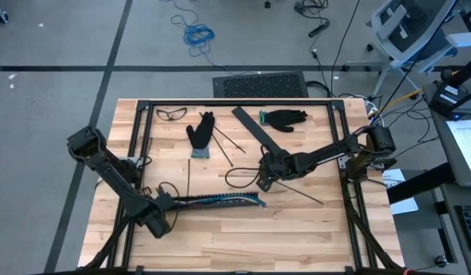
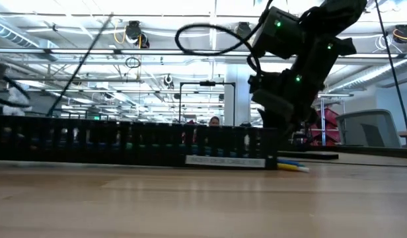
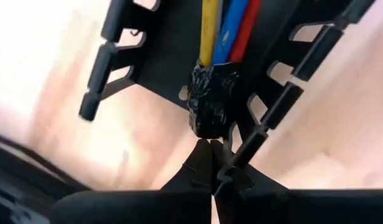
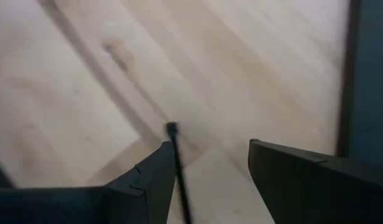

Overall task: Ziptie cables
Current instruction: Put the ziptied cables in the black cable duct

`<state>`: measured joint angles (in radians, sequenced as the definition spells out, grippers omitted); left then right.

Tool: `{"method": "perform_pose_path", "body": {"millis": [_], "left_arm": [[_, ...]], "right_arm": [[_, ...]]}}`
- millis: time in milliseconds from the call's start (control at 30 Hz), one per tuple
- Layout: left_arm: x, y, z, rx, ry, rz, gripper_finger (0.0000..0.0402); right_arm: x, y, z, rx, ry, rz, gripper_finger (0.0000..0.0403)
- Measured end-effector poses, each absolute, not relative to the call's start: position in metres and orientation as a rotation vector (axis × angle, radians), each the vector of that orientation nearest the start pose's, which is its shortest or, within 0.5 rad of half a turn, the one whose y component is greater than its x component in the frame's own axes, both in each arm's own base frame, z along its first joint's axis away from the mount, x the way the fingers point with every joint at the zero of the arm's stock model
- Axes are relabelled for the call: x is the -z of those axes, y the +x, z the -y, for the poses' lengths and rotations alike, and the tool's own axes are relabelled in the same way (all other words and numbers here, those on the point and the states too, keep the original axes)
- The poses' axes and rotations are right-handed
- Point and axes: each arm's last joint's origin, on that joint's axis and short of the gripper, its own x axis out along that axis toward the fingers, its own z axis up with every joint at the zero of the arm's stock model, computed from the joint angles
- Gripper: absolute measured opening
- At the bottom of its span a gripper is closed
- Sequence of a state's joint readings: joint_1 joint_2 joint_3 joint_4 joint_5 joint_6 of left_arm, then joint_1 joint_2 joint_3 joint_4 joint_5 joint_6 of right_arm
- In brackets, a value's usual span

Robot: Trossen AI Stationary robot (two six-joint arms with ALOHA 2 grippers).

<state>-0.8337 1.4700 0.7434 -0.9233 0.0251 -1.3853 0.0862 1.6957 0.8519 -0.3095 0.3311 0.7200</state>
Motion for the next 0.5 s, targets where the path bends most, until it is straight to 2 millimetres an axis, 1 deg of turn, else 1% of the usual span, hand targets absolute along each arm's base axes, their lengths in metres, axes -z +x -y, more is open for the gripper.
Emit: {"method": "perform_pose_path", "body": {"millis": [133, 233, 300, 500], "left_arm": [[-0.152, 0.147, 0.144, -0.532, -0.340, -1.529, 0.0000], [-0.153, 0.153, 0.136, -0.539, -0.296, -1.505, 0.0000], [-0.153, 0.157, 0.133, -0.541, -0.296, -1.505, 0.0000], [-0.153, 0.158, 0.132, -0.516, -0.326, -1.556, 0.0000]], "right_arm": [[-0.135, 0.298, -0.016, 0.608, 0.396, -0.990, 0.0192], [-0.136, 0.298, -0.016, 0.606, 0.393, -0.990, 0.0192], [-0.136, 0.298, -0.016, 0.607, 0.391, -0.992, 0.0192], [-0.137, 0.298, -0.016, 0.589, 0.359, -1.001, 0.0192]]}}
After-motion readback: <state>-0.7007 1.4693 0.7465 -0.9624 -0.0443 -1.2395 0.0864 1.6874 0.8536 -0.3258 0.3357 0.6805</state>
